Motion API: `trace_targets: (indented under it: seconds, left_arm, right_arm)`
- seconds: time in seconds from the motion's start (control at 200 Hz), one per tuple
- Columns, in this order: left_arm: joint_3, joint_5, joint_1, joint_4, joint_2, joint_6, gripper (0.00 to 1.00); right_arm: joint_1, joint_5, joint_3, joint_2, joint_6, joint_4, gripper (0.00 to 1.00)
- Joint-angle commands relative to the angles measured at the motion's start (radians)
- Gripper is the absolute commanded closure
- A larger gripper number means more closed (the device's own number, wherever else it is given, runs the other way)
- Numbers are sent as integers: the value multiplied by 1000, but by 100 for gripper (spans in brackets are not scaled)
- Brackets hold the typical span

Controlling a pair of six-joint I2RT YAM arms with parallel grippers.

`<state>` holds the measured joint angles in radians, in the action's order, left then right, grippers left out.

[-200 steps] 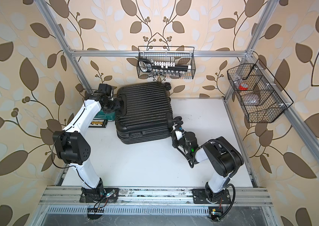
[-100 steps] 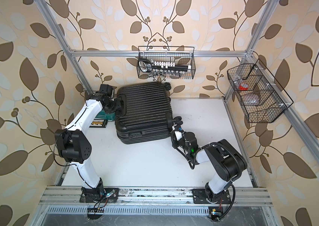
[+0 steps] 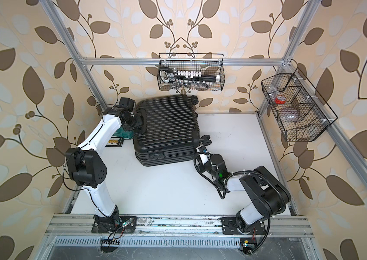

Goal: Close the suitcase zippers
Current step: Zip the zipper on the suitcase.

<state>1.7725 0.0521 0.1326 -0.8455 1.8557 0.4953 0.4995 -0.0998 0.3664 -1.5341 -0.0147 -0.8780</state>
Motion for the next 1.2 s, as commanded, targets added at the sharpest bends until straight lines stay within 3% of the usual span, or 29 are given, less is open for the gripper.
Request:
trace_targets:
  seconds: [0.0,0.38,0.57,0.93,1.195]
  left_arm:
    - [-5,-48,67,41,-59,221,76]
    - [-38,-26,136,82,-92,353,84]
    - [-116,1,175,110,-143,503,89]
    - [-195,-6,256,176,-175,641,88]
    - [-236,64,323,200,-200,729,85]
  right_arm:
    - [41,-64,-14,61,-34,-60,100]
    - [120,-55,-35,144,-35,-13,100]
    - [189,-1,-32,172,-27,8,100]
    - [297,45,-21,207,-6,41,100]
    - [388,69,17,182,5,42,100]
